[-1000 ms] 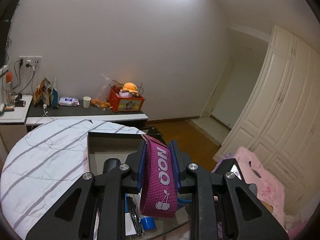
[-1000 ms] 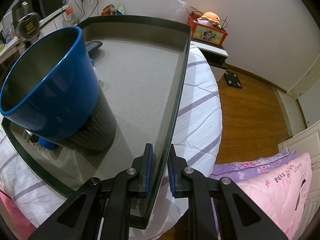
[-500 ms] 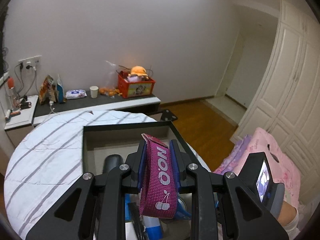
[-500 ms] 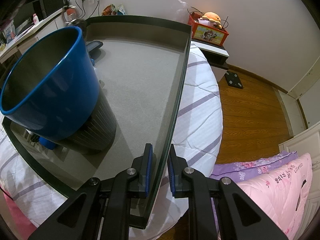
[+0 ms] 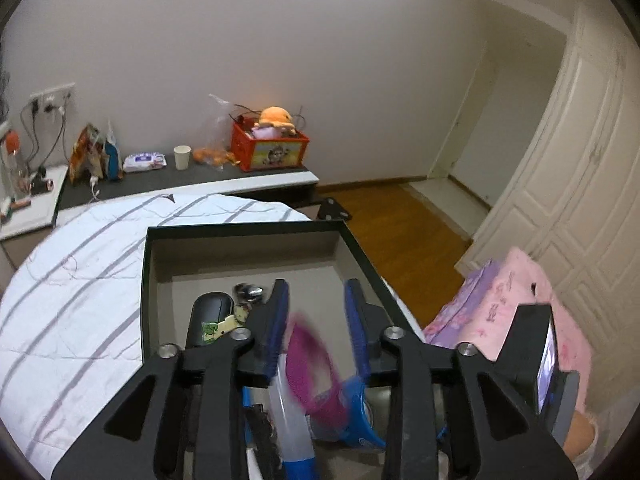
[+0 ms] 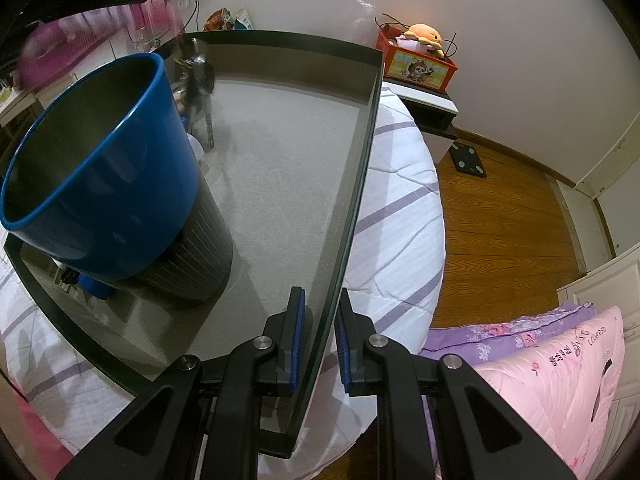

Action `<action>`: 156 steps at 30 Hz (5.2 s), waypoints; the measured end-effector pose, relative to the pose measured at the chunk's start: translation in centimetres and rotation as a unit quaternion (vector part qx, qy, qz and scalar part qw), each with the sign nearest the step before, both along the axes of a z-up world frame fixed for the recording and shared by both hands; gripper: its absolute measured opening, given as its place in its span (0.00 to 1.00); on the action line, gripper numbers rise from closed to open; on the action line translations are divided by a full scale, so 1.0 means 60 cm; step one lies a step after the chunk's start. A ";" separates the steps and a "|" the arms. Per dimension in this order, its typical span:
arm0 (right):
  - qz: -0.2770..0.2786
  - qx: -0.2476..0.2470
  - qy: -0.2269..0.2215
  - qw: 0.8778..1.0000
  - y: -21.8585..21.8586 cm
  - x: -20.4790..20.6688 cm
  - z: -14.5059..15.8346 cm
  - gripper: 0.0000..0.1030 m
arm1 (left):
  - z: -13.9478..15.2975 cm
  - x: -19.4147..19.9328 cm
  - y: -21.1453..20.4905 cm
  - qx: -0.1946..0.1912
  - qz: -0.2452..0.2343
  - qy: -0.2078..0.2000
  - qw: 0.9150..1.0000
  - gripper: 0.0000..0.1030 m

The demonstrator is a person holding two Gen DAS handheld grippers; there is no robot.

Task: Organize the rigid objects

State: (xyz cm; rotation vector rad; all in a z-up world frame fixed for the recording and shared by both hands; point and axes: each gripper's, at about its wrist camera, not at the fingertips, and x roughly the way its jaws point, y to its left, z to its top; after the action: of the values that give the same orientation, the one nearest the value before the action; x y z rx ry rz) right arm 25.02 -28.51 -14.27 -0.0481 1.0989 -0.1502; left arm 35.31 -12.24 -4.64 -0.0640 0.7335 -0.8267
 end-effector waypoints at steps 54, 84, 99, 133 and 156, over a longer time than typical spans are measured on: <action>0.079 -0.033 0.012 0.996 0.105 0.032 0.004 0.16 | -0.152 -0.098 0.190 0.208 0.170 0.058 0.961 0.12; 0.101 0.014 -0.114 0.988 0.123 -0.082 0.112 0.56 | -0.026 -0.241 0.230 0.156 0.281 -0.046 0.946 0.99; 0.120 0.082 -0.266 0.953 0.152 -0.202 0.138 0.80 | 0.007 -0.370 0.192 0.162 0.301 -0.129 0.931 0.99; 0.120 0.047 -0.429 0.894 0.158 -0.404 0.264 1.00 | 0.149 -0.585 0.171 0.080 0.340 -0.277 0.895 1.00; 0.103 0.052 -0.496 0.861 0.175 -0.464 0.285 1.00 | 0.168 -0.647 0.179 0.068 0.364 -0.329 0.868 1.00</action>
State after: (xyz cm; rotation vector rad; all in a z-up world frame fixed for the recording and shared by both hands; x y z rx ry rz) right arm -2.84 -18.01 2.83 0.0114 0.0571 0.0838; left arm -3.48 -1.52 5.45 0.0681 0.0761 -0.0347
